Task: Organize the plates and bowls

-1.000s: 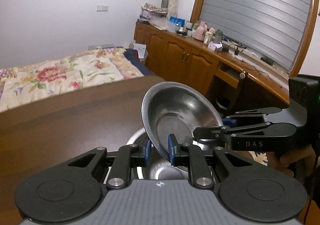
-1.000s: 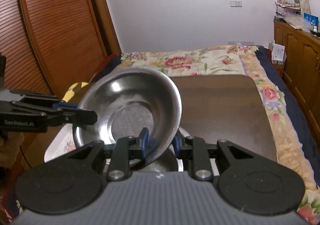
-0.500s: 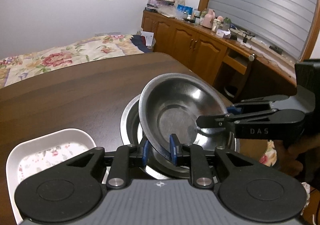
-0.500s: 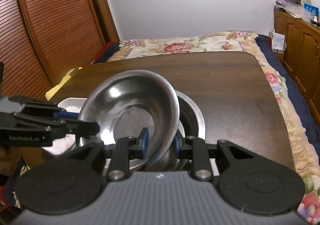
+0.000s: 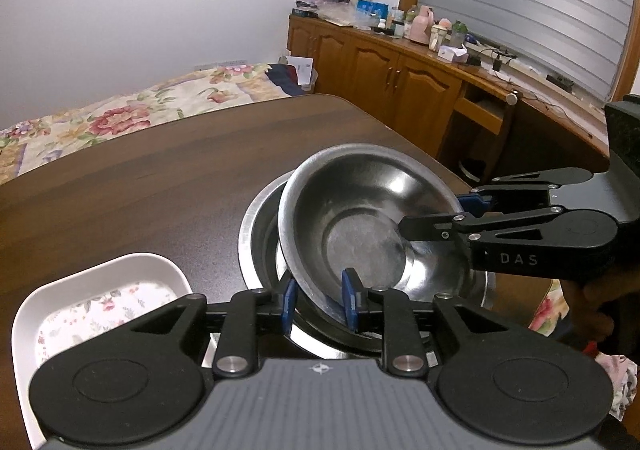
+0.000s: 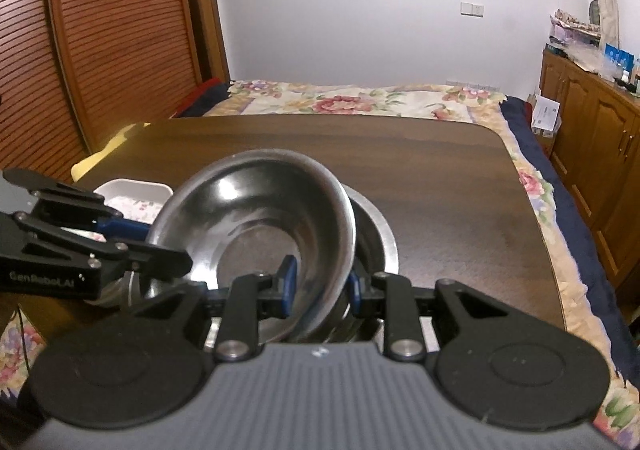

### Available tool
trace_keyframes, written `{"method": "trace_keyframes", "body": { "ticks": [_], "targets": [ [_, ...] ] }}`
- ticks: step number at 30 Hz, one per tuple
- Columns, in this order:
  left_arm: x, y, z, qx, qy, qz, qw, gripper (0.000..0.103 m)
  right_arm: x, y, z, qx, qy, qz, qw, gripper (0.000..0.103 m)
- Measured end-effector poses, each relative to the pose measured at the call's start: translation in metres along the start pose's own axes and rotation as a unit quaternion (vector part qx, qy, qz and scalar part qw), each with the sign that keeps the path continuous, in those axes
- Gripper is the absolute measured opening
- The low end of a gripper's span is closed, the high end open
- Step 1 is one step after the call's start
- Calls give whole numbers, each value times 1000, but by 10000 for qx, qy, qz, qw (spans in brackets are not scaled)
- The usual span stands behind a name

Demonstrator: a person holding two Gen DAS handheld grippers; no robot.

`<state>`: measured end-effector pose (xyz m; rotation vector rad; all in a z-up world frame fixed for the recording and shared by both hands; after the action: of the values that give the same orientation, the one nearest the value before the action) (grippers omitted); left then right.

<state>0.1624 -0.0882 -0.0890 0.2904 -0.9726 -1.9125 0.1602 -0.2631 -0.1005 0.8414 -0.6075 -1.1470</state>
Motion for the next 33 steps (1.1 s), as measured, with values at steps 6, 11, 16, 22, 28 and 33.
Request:
{"method": "trace_keyframes", "body": {
  "ticks": [6, 11, 16, 22, 28, 33],
  "targets": [
    [-1, 0, -1, 27, 57, 41, 10000, 25, 2, -1, -1, 39, -51, 45, 10000, 28],
    [-4, 2, 3, 116, 102, 75, 9999, 25, 4, 1, 1, 116, -67, 6, 9999, 28],
    [-9, 9, 13, 278, 162, 101, 9994, 25, 9, 6, 11, 273, -74, -60, 9996, 29],
    [-11, 18, 29, 651, 264, 123, 9975, 47, 10, 10, 25, 519, -96, -143, 9985, 29],
    [-10, 22, 45, 1165, 439, 332, 9917, 71, 17, 4, 29, 784, -110, -389, 9961, 50],
    [-6, 16, 48, 1445, 681, 424, 9863, 74, 28, -1, 25, 927, -162, -569, 9939, 54]
  ]
}}
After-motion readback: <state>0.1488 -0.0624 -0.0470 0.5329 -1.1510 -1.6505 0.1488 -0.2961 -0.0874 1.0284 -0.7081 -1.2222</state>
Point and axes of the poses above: each gripper's, at about its wrist camera, not at the fingertips, and z roughly against the way its jaws point, x to its right, y to its top, the point moved 6 cm from there along -z, roughly the way its jaws point, and after that the axes turned 6 degrees about z, right-handed, at the moved point
